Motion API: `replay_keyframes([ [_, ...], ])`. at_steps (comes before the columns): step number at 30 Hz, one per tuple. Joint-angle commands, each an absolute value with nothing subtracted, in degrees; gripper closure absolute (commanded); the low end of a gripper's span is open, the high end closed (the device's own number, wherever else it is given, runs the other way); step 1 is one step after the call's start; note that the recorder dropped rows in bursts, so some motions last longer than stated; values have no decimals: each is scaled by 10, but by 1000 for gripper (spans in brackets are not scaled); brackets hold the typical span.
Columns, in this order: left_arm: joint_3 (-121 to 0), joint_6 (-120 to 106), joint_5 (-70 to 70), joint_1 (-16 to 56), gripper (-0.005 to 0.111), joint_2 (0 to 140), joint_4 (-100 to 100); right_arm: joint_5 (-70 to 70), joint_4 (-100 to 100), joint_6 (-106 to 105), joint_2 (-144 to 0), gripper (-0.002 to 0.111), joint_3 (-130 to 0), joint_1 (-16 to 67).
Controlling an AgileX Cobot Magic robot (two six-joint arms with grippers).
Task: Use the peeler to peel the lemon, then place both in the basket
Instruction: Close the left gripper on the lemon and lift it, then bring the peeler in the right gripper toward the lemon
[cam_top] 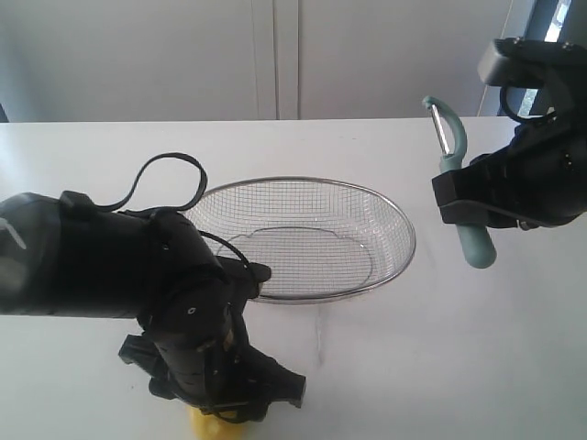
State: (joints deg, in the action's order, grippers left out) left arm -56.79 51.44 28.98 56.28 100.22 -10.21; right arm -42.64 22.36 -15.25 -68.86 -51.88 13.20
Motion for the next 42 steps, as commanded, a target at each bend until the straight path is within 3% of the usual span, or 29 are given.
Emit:
replay_keyframes([
  [1, -567, 492, 315, 567, 88, 1007, -99, -419, 227, -157, -684, 108, -522, 133],
  [3, -567, 459, 315, 567, 104, 1007, -99, -419, 227, -157, -684, 108, -522, 133],
  [4, -567, 439, 315, 567, 106, 1007, -99, -419, 227, -157, -684, 108, -522, 133],
  [18, -643, 195, 397, 567, 107, 937, -56, -419, 227, -157, -684, 108, -522, 133],
  [29, -647, -129, 369, 567, 107, 708, -56, -419, 227, -157, -684, 108, -522, 133],
  [42, -611, -181, 389, 567, 107, 607, -57, -419, 227, -157, -684, 108, -522, 133],
])
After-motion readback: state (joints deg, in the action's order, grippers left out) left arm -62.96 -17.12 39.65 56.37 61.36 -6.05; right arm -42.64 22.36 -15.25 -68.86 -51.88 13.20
